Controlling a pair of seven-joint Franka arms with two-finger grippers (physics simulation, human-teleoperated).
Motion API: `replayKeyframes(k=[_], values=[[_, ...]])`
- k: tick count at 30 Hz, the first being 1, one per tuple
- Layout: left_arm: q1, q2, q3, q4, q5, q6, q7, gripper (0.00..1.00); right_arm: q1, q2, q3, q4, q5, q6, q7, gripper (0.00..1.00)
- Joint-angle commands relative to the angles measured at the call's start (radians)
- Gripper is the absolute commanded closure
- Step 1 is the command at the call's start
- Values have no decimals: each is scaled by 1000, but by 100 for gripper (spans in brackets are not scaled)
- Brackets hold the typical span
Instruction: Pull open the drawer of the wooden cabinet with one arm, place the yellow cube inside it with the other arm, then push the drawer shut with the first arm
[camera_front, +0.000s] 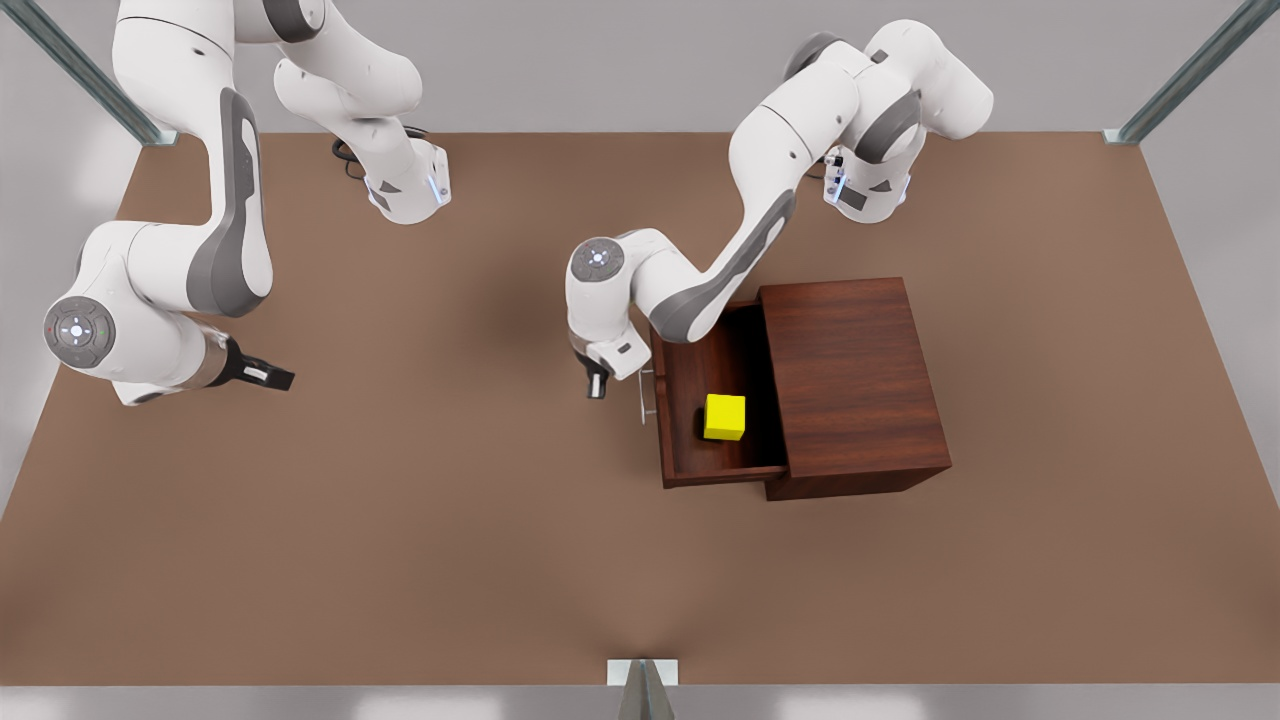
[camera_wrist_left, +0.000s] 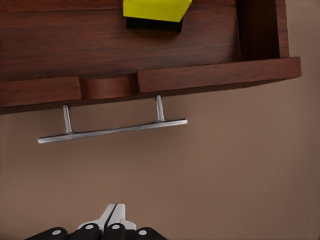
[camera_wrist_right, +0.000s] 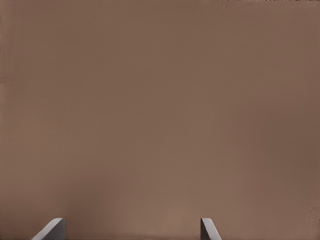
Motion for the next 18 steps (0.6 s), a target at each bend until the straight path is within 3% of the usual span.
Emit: replayKeyframes(k=[1,18], values=[[2,-1,7,-1,12,-41,-252,100,0,-1,0,0,0,-1,-218,0],[20,-14,56,-31,4,-210,-31,100,0,-1,0,0,0,-1,-219,0]])
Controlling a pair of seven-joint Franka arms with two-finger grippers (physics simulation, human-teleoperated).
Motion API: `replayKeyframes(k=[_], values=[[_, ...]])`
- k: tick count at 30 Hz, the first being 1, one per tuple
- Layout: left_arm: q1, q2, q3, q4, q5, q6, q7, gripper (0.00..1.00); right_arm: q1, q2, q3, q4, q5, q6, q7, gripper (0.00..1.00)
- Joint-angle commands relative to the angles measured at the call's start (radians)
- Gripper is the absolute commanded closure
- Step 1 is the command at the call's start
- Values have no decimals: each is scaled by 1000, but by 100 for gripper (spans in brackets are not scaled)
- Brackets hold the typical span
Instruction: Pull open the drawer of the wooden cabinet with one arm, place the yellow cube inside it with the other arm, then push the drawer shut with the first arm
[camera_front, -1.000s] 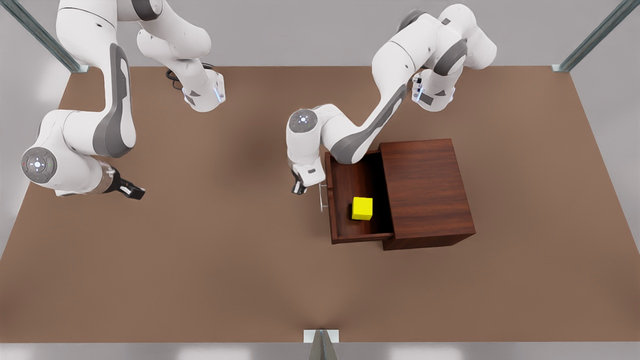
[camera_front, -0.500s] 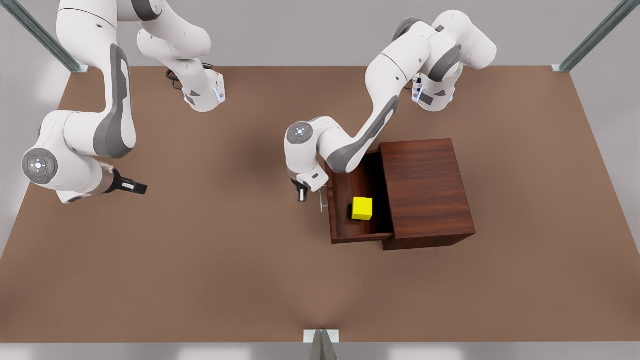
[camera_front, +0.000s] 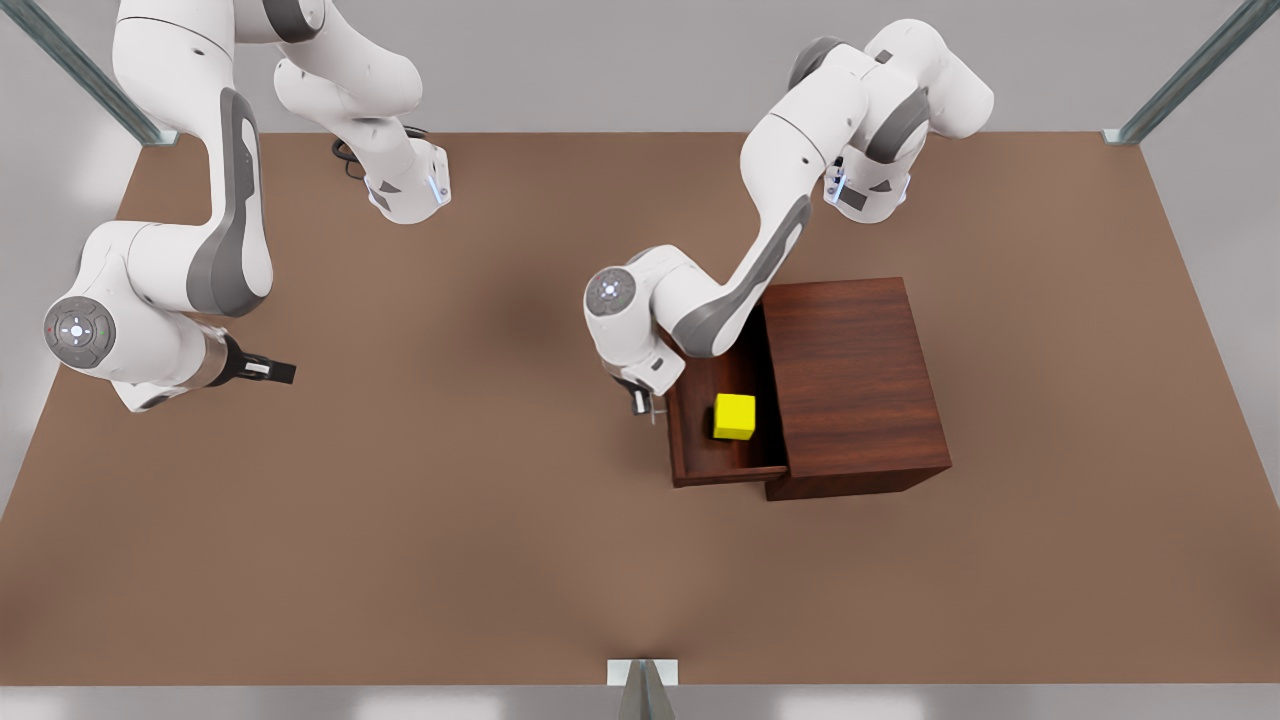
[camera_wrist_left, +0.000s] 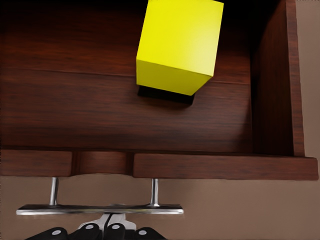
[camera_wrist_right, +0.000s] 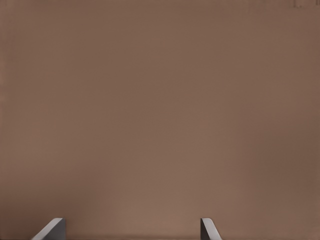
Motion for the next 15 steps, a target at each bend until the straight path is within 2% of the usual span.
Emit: replayKeyframes(k=[1,7,15], values=[[3,-4,-1,-9,-8,-47,57,100,0,-1,0,0,1,0,-81,0],[42,-33,-4,-8,-56,-180,183,100,0,-1,0,0,1,0,-81,0],[92,-51,-4,-8,-70,-220,278,100,0,-1,0,0,1,-2,-83,0]])
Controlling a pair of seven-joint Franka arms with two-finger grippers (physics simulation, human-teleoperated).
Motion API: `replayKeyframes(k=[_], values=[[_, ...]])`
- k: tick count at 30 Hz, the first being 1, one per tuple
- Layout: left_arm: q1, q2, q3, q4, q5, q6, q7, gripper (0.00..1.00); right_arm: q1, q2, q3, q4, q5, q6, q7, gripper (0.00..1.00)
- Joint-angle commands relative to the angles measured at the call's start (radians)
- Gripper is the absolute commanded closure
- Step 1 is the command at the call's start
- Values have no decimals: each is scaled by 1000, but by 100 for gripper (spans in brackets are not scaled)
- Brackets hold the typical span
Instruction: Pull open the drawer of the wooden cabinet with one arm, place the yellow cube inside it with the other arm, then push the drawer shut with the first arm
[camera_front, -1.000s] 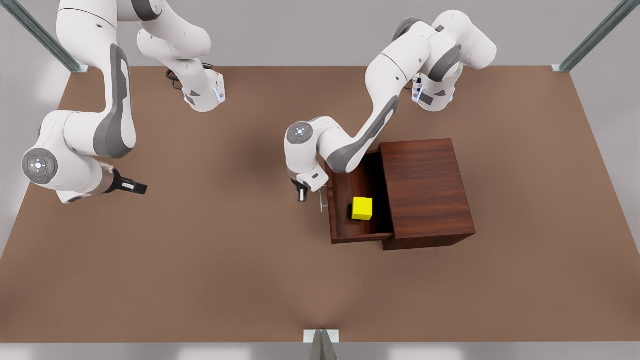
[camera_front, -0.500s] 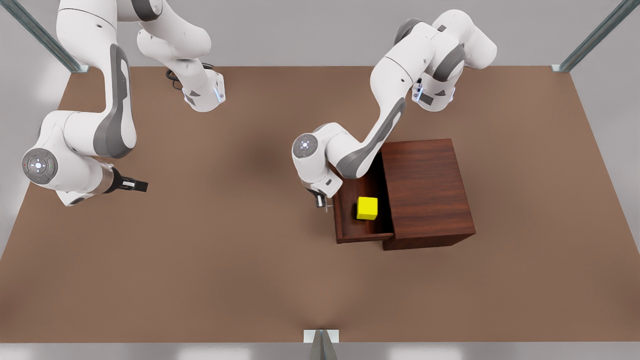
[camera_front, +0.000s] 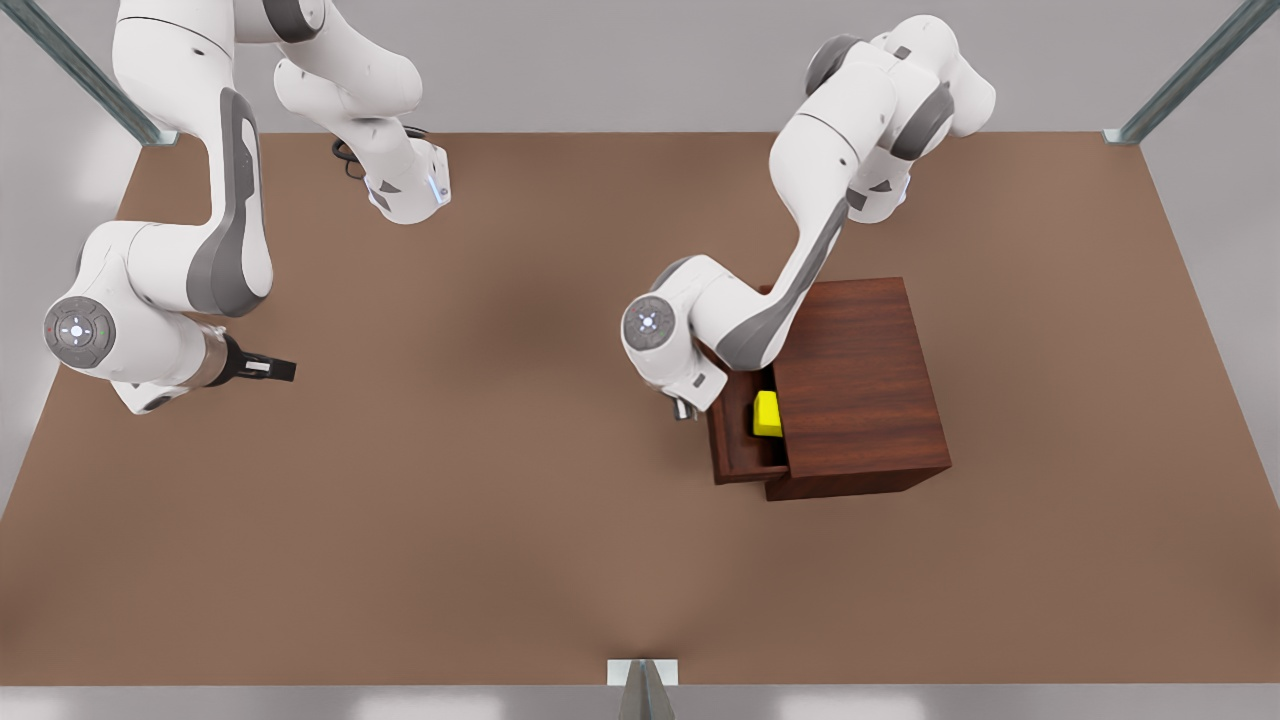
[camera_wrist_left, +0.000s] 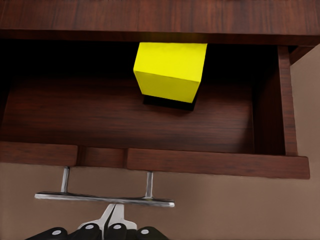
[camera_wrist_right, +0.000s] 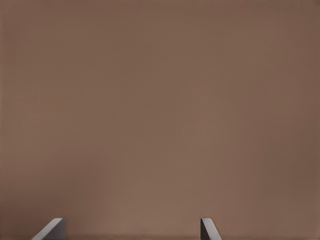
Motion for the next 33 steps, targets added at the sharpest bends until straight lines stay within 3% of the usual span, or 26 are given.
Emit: replayKeyframes(k=[1,33], values=[[11,-1,1,0,-6,-43,170,100,1,-1,0,0,1,-1,-37,0],[94,4,7,-9,11,-98,356,100,-2,-1,0,4,1,-9,-40,0]])
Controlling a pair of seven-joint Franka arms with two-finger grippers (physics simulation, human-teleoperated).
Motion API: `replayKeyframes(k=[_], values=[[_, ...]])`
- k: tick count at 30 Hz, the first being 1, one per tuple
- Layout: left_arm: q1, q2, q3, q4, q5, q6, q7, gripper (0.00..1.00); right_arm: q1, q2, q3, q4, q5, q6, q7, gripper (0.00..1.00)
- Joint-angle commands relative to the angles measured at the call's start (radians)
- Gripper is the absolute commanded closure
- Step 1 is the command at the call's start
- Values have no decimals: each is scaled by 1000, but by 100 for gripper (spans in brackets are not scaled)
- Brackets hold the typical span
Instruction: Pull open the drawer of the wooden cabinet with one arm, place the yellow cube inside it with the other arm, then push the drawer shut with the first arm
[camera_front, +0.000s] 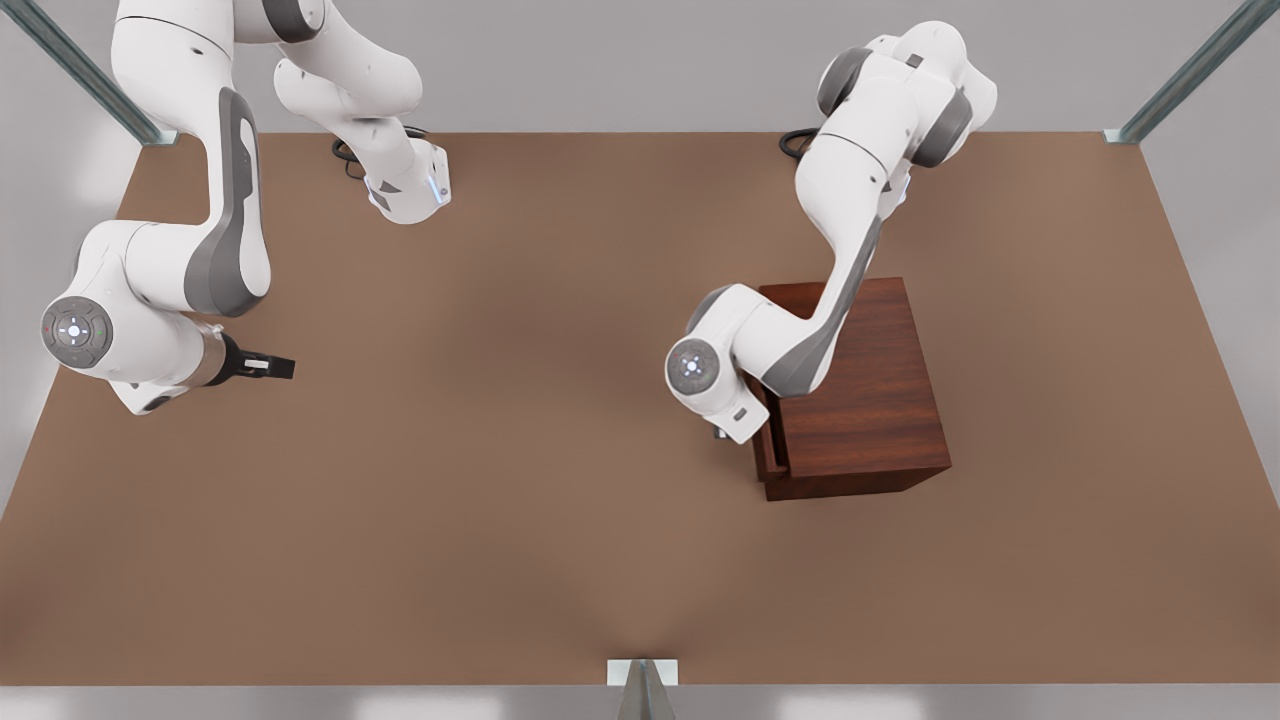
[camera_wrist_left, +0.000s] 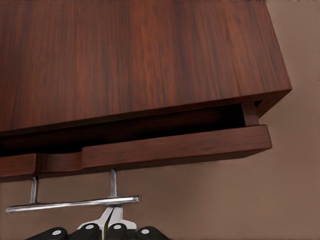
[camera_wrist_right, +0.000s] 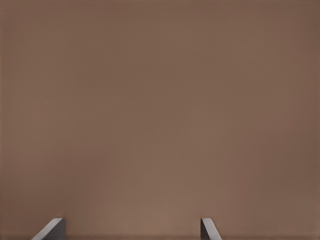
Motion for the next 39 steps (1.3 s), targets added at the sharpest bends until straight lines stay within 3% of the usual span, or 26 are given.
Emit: replayKeyframes(k=[1,19,20,23,26,29,31,34,36,39], values=[[2,-1,1,0,0,-5,94,100,0,-1,0,0,1,-1,-7,0],[12,-8,44,3,2,-39,145,100,0,-1,0,0,1,-3,-10,0],[10,-6,44,11,-1,-39,133,0,0,-1,0,0,1,-3,-10,0],[9,-14,44,17,-11,-40,111,0,0,-1,0,0,1,-3,-10,0],[65,-167,44,12,-140,-95,211,0,0,-1,0,2,1,-1,-10,0],[157,-306,47,-37,-202,-278,773,0,-2,-1,0,2,1,-3,-10,0],[286,-429,49,-112,-242,-319,1367,0,-2,-1,0,2,1,-3,-10,0],[472,-463,54,-98,-253,-388,2117,0,-2,-1,0,2,1,-3,-10,0],[479,-486,92,-114,-270,-329,2377,0,-2,-1,0,2,1,-3,-10,0],[461,-523,72,-166,-261,-163,2374,0,-2,-1,0,2,1,-3,-12,0]])
